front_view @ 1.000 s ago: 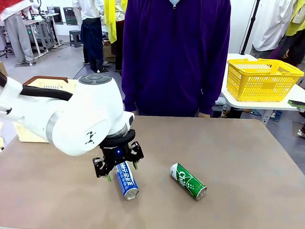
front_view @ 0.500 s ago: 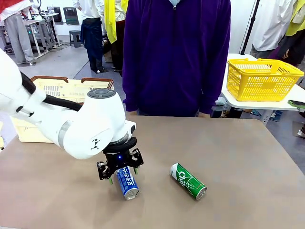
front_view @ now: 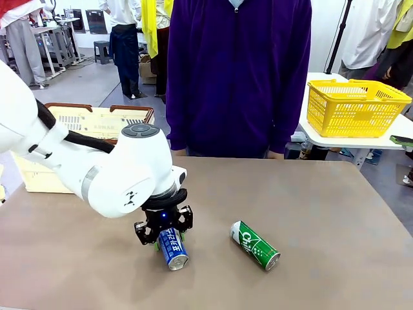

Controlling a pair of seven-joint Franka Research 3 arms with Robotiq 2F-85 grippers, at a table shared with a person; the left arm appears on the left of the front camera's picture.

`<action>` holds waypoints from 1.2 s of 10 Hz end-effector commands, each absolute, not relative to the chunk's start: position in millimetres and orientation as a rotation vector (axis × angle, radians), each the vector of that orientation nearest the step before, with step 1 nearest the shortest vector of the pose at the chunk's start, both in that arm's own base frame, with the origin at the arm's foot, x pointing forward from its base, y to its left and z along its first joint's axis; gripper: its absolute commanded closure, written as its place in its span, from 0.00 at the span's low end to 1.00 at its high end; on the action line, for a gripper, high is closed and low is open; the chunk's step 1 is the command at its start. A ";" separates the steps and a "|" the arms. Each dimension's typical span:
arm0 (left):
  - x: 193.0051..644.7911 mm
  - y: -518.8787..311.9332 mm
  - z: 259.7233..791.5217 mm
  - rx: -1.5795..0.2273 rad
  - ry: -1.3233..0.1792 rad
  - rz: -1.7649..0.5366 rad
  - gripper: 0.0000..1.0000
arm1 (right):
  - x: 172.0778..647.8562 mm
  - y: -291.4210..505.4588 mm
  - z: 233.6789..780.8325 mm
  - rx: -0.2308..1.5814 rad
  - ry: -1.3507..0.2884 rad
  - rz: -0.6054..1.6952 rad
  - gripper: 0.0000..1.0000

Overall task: Place the drinks into the Shopping basket.
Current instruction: Pick up one drink and place it into the Shopping basket.

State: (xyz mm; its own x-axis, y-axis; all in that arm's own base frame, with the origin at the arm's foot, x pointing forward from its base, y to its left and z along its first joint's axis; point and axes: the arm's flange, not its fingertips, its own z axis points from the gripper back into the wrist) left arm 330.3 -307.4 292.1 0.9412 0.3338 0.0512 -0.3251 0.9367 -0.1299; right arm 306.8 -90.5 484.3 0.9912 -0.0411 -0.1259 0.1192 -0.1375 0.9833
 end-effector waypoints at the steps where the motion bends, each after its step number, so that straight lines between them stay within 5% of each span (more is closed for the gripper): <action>1: 333.6 -312.2 286.4 -0.112 -0.113 0.354 1.00 | 305.1 -92.9 487.8 1.694 0.080 -0.138 0.00; 5: 323.6 -307.5 309.9 -0.112 -0.107 0.318 1.00 | 305.1 -92.9 487.8 1.694 0.080 -0.138 0.00; 9: 288.2 -263.9 475.6 -0.182 -0.148 0.214 1.00 | 305.1 -92.9 487.8 1.694 0.080 -0.138 0.00; 12: 285.9 -249.9 489.0 -0.188 -0.116 0.361 1.00 | 305.1 -92.9 487.8 1.694 0.080 -0.138 0.00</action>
